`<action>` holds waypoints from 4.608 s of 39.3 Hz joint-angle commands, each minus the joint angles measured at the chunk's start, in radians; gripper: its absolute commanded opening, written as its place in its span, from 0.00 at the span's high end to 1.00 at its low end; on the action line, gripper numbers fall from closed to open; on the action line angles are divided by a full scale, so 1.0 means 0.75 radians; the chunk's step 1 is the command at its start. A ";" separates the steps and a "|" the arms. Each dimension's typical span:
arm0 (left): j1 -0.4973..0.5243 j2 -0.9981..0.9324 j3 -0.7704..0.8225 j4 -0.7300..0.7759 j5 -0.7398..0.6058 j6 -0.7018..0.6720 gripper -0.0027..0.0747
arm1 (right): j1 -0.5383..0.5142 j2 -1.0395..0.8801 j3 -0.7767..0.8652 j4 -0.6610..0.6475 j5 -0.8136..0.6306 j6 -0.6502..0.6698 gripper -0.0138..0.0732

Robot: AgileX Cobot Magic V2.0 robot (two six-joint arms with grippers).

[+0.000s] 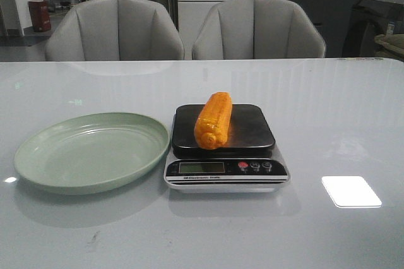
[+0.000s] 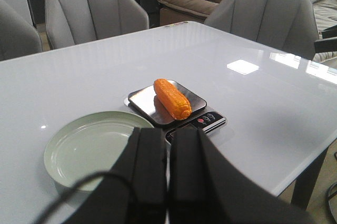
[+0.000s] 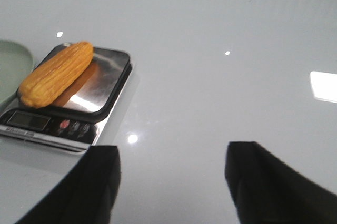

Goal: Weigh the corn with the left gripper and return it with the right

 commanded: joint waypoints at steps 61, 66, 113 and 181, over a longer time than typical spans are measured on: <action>-0.006 0.003 -0.030 -0.006 -0.110 0.000 0.82 | 0.481 1.831 -1.566 -0.114 0.675 0.886 0.14; -0.006 0.003 -0.030 -0.006 -0.110 0.000 0.82 | 0.481 1.878 -1.577 -0.114 0.663 0.886 0.18; -0.006 0.003 -0.030 -0.006 -0.110 0.000 0.82 | 0.785 2.068 -1.685 0.084 0.125 0.882 0.25; -0.006 0.003 -0.030 -0.006 -0.110 0.000 0.82 | 0.074 0.794 -0.972 0.245 0.499 -0.330 0.14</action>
